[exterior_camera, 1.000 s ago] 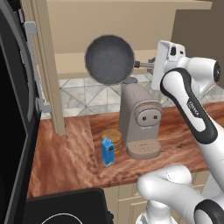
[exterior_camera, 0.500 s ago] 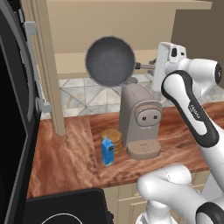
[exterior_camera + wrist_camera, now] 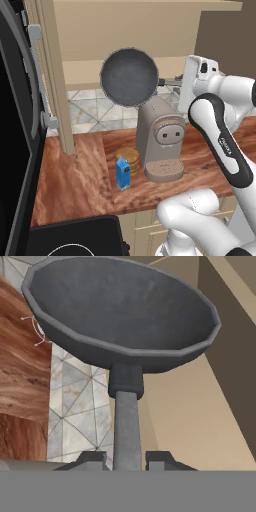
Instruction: Pick the pan from the cabinet and place it on the stove. Then turn on the stove burner for the pan.
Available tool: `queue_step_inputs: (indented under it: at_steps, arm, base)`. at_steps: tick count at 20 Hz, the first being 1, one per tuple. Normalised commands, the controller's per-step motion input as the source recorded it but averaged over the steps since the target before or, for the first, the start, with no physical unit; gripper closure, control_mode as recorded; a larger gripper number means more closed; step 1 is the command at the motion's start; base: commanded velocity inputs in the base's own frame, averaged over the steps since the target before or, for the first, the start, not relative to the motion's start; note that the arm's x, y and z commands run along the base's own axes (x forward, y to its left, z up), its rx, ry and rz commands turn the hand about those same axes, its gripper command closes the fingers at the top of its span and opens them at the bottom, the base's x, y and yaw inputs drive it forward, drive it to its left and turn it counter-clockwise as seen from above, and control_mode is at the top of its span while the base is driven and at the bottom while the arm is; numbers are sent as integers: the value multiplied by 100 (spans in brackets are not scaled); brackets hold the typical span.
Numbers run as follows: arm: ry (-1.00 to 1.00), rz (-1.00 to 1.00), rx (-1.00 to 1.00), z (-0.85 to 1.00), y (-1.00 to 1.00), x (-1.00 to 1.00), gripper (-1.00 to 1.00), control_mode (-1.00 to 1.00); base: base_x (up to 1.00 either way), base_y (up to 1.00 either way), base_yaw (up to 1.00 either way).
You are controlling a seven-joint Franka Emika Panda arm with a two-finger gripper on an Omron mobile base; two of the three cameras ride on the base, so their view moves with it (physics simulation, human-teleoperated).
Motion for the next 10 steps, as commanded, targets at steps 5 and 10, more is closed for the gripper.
queue_step_inputs:
  at_steps: [5, 10]
  arm:
    - [0, 0, 0, -2, 0, -6, 100, -100]
    - [0, 0, 0, -11, 0, 0, 100, -100]
  base:
    - [0, 0, 0]
    - [0, 0, 0]
